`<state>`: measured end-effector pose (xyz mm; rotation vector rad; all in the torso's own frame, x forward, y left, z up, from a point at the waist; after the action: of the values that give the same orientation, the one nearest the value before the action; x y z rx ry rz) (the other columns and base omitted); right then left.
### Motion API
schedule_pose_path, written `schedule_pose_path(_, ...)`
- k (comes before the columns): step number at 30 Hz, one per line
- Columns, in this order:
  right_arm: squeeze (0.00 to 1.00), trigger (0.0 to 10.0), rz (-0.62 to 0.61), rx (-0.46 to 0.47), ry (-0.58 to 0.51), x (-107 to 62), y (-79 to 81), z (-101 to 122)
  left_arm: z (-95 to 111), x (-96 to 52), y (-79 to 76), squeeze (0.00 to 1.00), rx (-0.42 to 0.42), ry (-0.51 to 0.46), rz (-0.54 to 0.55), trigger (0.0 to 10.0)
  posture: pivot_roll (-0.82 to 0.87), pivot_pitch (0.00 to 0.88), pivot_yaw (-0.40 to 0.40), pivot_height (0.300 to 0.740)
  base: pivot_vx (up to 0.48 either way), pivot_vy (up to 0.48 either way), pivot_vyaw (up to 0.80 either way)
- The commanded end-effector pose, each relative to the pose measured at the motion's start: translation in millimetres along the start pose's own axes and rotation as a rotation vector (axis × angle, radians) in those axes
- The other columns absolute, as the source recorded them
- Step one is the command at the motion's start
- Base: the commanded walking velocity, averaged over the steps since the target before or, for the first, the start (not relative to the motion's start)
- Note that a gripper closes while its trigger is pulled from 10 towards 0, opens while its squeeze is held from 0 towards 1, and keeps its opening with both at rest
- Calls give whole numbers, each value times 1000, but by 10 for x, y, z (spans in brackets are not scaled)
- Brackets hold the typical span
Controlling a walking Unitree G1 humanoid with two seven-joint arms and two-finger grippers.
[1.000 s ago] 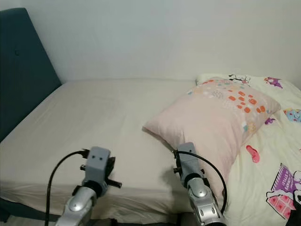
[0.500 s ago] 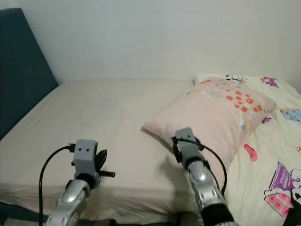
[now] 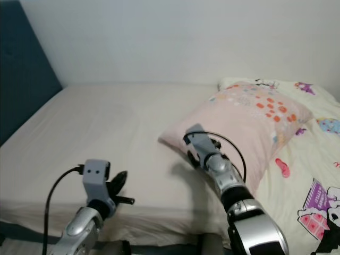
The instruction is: Clean up the room
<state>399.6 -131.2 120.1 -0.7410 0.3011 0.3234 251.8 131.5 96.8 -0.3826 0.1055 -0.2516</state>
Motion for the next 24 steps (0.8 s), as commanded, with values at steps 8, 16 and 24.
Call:
schedule_pose_path(8, 1000, 10000, -1, -185, 94, 28, -33, 51, 101, -166, -117, 0, -142, -19, -45, 10000, 71, 212, -89, 600, 0, 0, 0)
schedule_pose_path(16, 0, 10000, 12, -312, 174, 12, -91, -40, 128, -267, -323, 0, -195, 12, -169, 10000, 82, 223, -102, 600, 0, 0, 0)
schedule_pose_path(24, 0, 10000, -10, -442, 250, -23, -172, -192, 145, -352, -663, 0, -74, 60, -393, 10000, 86, 226, -109, 600, 0, 0, 0)
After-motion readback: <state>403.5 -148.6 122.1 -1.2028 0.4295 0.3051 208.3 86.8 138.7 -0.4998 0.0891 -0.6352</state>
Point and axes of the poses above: a point about 5 cm out from each wrist's last joint towards the gripper, its own x axis pointing out of the wrist towards the gripper, its own z axis along the axis of the wrist's last joint, y = z × x, the point moved 1 cm from there along x, pointing out of the wrist towards the gripper, and after that the axes turned 11 degrees about -x, right-handed, at the moved point
